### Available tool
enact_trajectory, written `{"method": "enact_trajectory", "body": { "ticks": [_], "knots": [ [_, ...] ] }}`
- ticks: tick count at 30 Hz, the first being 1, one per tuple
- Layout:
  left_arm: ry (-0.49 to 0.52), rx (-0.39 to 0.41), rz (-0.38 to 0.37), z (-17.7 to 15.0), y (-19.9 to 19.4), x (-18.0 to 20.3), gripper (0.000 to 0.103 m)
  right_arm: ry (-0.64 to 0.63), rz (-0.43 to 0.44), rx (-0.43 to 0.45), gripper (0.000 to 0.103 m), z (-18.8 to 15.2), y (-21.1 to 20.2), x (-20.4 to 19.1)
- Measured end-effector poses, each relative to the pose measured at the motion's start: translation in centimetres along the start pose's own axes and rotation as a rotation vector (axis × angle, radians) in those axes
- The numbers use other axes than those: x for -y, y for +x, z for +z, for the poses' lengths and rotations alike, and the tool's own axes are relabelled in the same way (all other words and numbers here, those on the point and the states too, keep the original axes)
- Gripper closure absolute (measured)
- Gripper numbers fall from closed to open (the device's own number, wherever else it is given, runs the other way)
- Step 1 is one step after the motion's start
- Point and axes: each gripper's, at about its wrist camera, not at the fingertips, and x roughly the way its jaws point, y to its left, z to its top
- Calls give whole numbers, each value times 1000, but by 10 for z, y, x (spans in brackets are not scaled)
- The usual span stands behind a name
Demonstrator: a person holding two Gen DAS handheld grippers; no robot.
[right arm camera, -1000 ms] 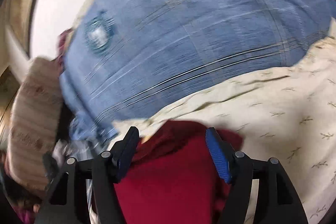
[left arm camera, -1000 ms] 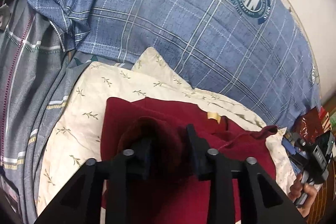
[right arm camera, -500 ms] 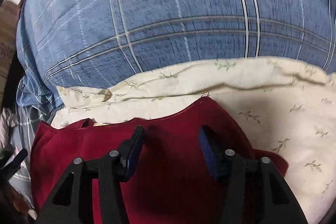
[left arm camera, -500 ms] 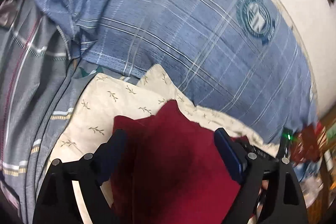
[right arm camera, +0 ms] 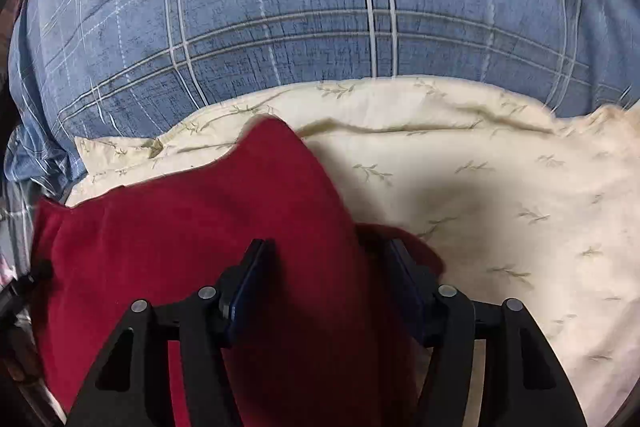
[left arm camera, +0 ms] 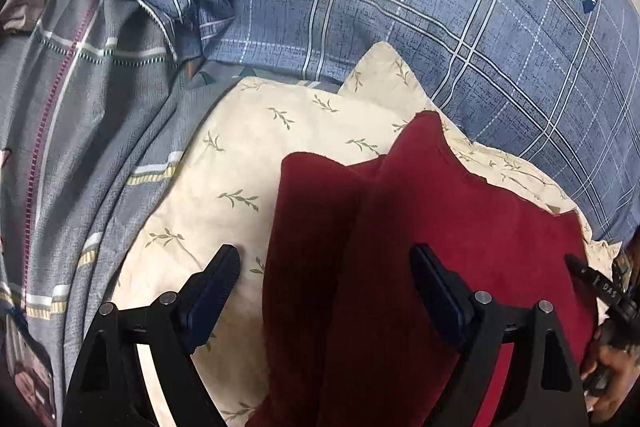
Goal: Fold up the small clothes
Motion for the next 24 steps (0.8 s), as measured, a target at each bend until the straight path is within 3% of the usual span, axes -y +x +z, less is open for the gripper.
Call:
{"method": "enact_trajectory", "body": {
  "ticks": [4,11,14,24],
  "knots": [
    [9,20,4,-2,-8,4,16,-3,-24,42,40,-2,-26,-10],
    [78,90,-11,-24,-46,7,17,-118,93,90,38,-14,-76,-58],
    [100,100,4,-32,-57,6,17,-145,181,68,39,-17,-79,-85],
    [149,95,37,-55,-96,-2,17,-241,319,38,39,-19,-63,-181]
  ]
}}
